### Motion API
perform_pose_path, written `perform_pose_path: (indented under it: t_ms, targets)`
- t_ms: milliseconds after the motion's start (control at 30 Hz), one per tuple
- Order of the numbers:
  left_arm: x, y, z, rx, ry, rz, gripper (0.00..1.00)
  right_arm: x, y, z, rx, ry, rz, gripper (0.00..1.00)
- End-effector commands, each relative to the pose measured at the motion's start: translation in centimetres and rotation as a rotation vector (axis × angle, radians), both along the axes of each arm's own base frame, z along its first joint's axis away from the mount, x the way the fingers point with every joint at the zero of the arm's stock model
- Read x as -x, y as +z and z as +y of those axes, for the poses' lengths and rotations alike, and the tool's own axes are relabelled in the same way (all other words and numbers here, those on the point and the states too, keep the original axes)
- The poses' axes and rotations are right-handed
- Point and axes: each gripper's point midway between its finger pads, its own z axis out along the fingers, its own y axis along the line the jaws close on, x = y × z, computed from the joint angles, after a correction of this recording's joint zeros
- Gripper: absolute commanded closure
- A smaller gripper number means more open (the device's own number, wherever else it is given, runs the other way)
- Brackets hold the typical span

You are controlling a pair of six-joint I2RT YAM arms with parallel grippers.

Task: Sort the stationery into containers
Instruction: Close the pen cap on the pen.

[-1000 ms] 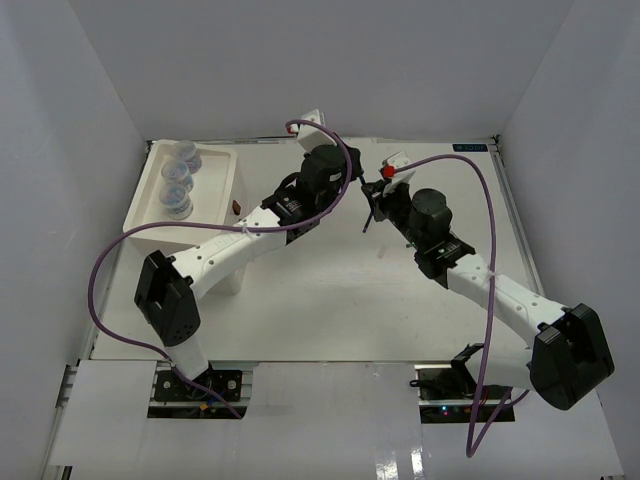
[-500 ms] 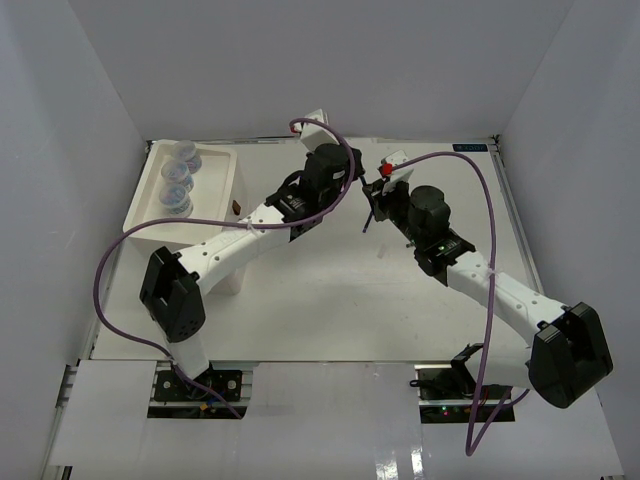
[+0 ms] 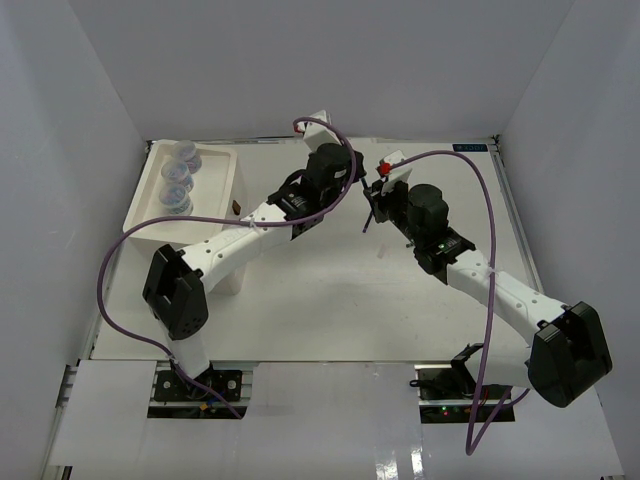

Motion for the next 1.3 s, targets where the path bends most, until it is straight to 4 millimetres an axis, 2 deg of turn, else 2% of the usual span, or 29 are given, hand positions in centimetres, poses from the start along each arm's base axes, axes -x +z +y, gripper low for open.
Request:
perform_pose_path:
  t_ms: [0,167,267,400,433,533,633,833,1000,1133,1267]
  targets:
    - [9.1,-12.1,-5.2,-0.182,-0.366,0.359,1.0,3.8,24.0,0.0,-0.417,0.095,-0.625,0.92]
    - [8.9,-12.0,-4.4,-0.192,-0.336,0.35,1.0,4.0,23.9,-0.2,-0.416,0.093,-0.627,0.92]
    - [8.3,-10.8,-3.2,-0.181,-0.297,0.326,1.0,4.5,23.1,-0.5,-0.406,0.094,-0.616,0.92]
    - [7.4,-8.2,-1.5,-0.143,-0.259,0.283,1.0,4.8,21.0,-0.7,-0.383,0.096,-0.576,0.92]
    - [7.3,-7.6,-1.4,-0.133,-0.258,0.27,1.0,5.0,20.8,-0.8,-0.383,0.097,-0.572,0.92]
    - [7.2,-6.3,-1.3,-0.12,-0.258,0.242,1.0,5.4,18.3,0.1,-0.354,0.153,-0.524,0.92]
    - [7.2,-5.7,-1.2,-0.118,-0.257,0.228,1.0,5.7,17.0,0.8,-0.335,0.193,-0.49,0.92]
    - [7.2,-5.0,-1.0,-0.111,-0.249,0.208,1.0,5.9,13.5,1.9,-0.277,0.252,-0.399,0.92]
    - [7.1,-4.0,-0.8,-0.102,-0.243,0.19,1.0,6.0,10.8,2.1,-0.242,0.264,-0.336,0.92]
    - [7.2,-4.1,-0.5,-0.102,-0.237,0.188,1.0,6.2,8.8,2.0,-0.227,0.264,-0.289,0.92]
    - [7.4,-5.1,-0.3,-0.107,-0.235,0.201,1.0,6.4,7.0,2.0,-0.221,0.266,-0.242,0.85]
